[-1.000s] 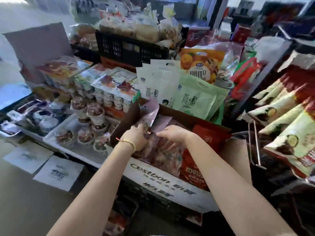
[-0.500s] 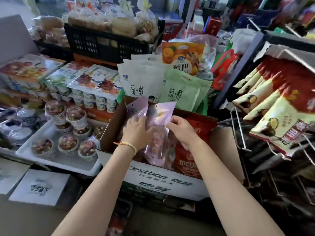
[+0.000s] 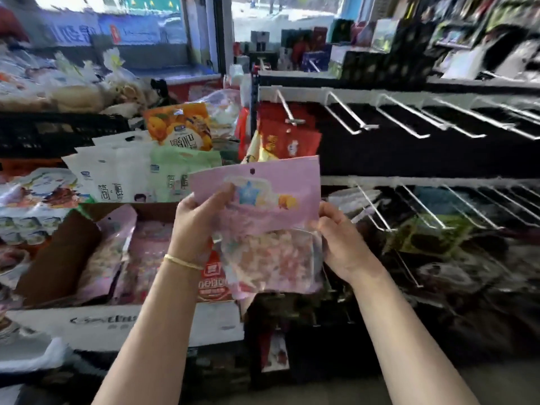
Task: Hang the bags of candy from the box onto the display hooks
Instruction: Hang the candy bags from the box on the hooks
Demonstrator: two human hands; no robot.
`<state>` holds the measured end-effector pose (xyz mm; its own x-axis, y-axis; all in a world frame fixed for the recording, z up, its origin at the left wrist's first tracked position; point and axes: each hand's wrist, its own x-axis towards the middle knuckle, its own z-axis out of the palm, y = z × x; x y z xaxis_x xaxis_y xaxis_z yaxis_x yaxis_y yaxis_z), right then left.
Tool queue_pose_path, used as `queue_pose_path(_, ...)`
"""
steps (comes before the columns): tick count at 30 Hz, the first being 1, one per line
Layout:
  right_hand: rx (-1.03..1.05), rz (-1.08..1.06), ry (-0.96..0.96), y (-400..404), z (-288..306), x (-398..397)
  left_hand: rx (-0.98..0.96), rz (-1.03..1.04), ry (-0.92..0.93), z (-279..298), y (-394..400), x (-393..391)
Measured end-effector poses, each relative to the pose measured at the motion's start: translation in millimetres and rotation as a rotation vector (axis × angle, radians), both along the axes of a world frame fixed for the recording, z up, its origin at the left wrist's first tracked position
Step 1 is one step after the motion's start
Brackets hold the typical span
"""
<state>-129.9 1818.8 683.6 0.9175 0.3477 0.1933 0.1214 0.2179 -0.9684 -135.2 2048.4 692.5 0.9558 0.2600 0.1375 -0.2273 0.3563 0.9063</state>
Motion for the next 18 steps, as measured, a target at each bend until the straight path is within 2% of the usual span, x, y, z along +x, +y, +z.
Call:
queue_pose_path(3,0.069,-0.053,0.066,-95,-2,-21,0.060,-0.121,-0.053,15,-101,-7)
queue_pose_path(9,0.028,-0.292,0.111,-275,2,-51,0.153,-0.300,0.020,18,-300,-10)
queue_pose_path(15,0.073,-0.744,0.167,-415,-1,-57,0.172,-0.470,0.126,1,-465,16)
queue_pose_path(18,0.049,-0.864,0.212,-474,-9,-42,0.177,-0.545,0.172,-18,-533,43)
